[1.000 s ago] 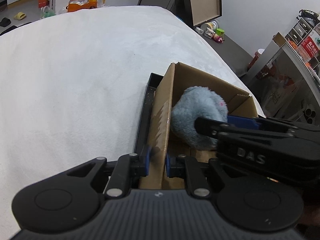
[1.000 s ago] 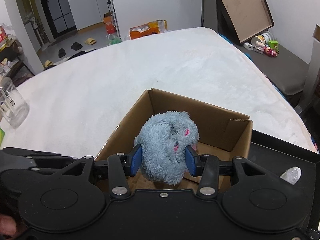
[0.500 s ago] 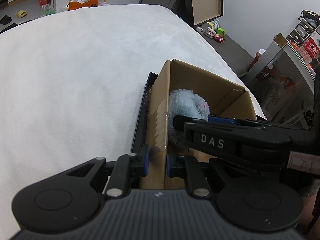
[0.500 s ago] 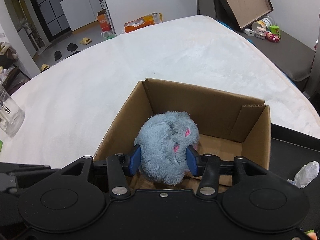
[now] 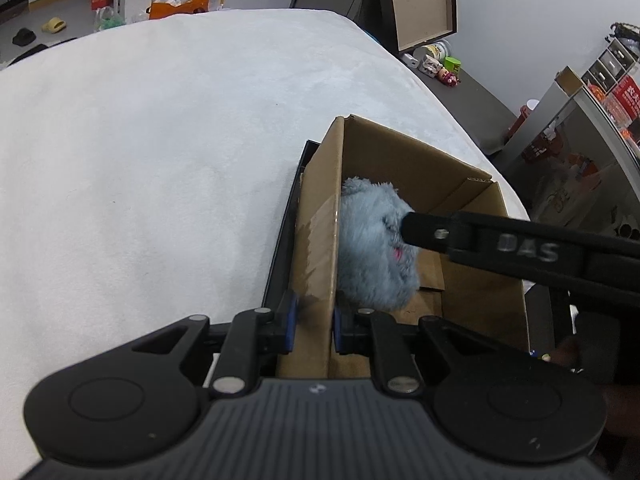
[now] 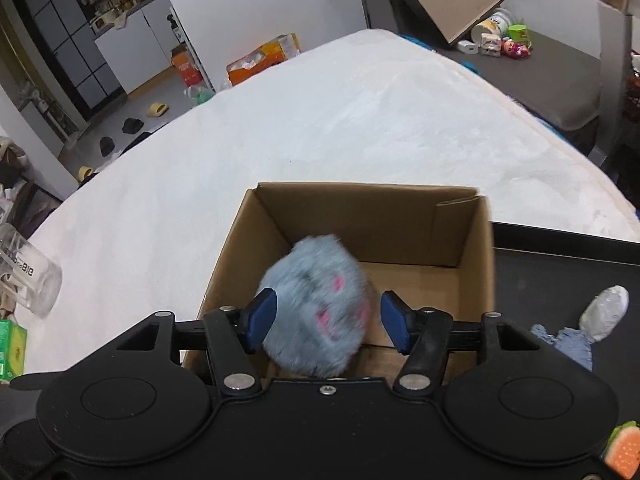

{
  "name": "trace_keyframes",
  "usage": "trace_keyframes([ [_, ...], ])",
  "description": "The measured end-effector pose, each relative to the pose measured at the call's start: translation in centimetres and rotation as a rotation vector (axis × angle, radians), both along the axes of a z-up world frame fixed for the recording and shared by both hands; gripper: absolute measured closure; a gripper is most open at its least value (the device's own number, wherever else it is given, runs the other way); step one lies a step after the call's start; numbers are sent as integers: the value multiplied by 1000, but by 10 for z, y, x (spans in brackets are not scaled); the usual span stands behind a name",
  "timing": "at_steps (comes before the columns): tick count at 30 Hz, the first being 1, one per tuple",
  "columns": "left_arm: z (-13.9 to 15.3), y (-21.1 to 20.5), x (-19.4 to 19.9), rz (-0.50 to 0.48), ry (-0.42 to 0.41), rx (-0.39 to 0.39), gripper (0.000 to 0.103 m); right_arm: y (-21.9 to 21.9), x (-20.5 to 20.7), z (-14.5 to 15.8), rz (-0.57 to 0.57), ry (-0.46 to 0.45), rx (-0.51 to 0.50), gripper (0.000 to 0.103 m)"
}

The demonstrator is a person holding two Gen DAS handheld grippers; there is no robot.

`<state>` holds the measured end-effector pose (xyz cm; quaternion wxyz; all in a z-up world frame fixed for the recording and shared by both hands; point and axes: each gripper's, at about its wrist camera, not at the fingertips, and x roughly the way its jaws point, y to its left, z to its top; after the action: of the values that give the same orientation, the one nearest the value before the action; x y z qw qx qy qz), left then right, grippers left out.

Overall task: Organize soft objects
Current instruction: 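Carry the grey plush ball into the box held by the left gripper, then open the right gripper to release the plush ball and withdraw, then grasp the hamburger plush with the right gripper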

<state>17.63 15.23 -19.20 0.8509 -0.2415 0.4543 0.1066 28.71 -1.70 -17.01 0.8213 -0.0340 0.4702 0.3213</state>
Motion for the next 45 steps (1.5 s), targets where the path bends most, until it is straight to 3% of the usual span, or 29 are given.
trace_keyframes([
  [6, 7, -10, 2, -8, 11, 38, 85, -25, -4, 20, -25, -16, 17, 42],
  [11, 15, -18, 4, -7, 35, 97, 54, -45, -13, 37, -37, -31, 25, 28],
  [14, 20, -25, 2, -7, 34, 132, 46, -59, -16, 46, -57, -40, 40, 18],
  [20, 26, -37, -2, -34, 39, 177, 35, -91, -18, 50, -99, -48, 46, 12],
  [29, 35, -51, -3, -54, 48, 225, 27, -142, -17, 42, -175, -49, 14, 8],
  [37, 38, -63, -3, -86, 70, 266, 26, -181, -22, 33, -193, -73, -22, 9],
  [45, 36, -75, 3, -124, 100, 311, 26, -208, -22, 16, -208, -62, -33, 18],
])
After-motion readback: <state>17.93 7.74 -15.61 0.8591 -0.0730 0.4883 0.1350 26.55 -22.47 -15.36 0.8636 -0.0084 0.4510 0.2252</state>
